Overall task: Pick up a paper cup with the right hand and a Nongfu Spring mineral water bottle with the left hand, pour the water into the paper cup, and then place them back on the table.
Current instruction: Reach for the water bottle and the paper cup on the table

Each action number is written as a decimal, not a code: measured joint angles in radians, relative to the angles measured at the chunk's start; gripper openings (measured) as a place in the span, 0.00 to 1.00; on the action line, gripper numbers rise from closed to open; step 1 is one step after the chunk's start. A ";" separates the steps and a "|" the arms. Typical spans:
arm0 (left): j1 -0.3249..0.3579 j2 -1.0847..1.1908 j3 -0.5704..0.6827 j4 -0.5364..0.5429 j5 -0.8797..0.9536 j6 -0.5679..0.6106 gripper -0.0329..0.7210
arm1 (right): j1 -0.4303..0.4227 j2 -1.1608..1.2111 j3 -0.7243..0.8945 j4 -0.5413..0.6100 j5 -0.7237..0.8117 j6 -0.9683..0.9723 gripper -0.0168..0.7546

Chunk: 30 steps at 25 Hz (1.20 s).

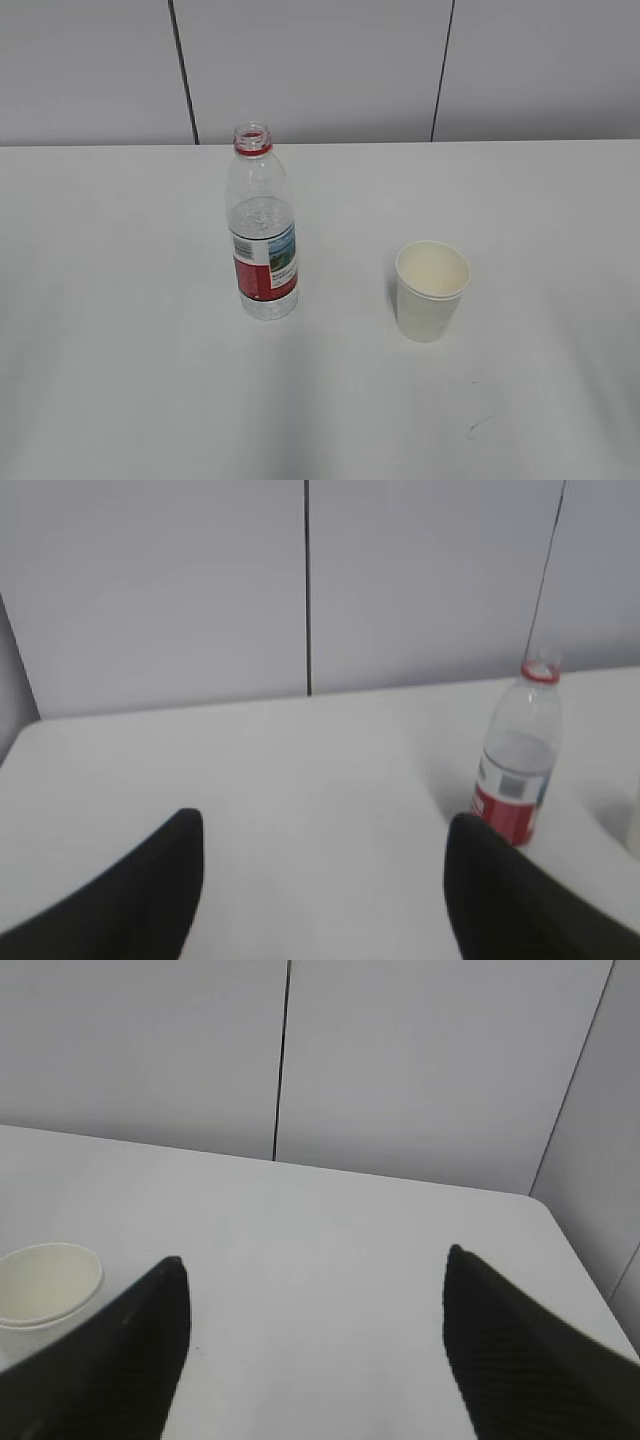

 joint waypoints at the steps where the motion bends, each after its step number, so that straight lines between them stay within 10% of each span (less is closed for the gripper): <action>1: 0.000 0.000 0.000 0.009 -0.032 0.000 0.65 | 0.000 0.000 0.000 0.000 0.000 0.000 0.78; 30: 0.000 0.155 0.284 0.027 -0.657 0.000 0.65 | 0.000 0.000 0.000 0.000 0.000 0.000 0.78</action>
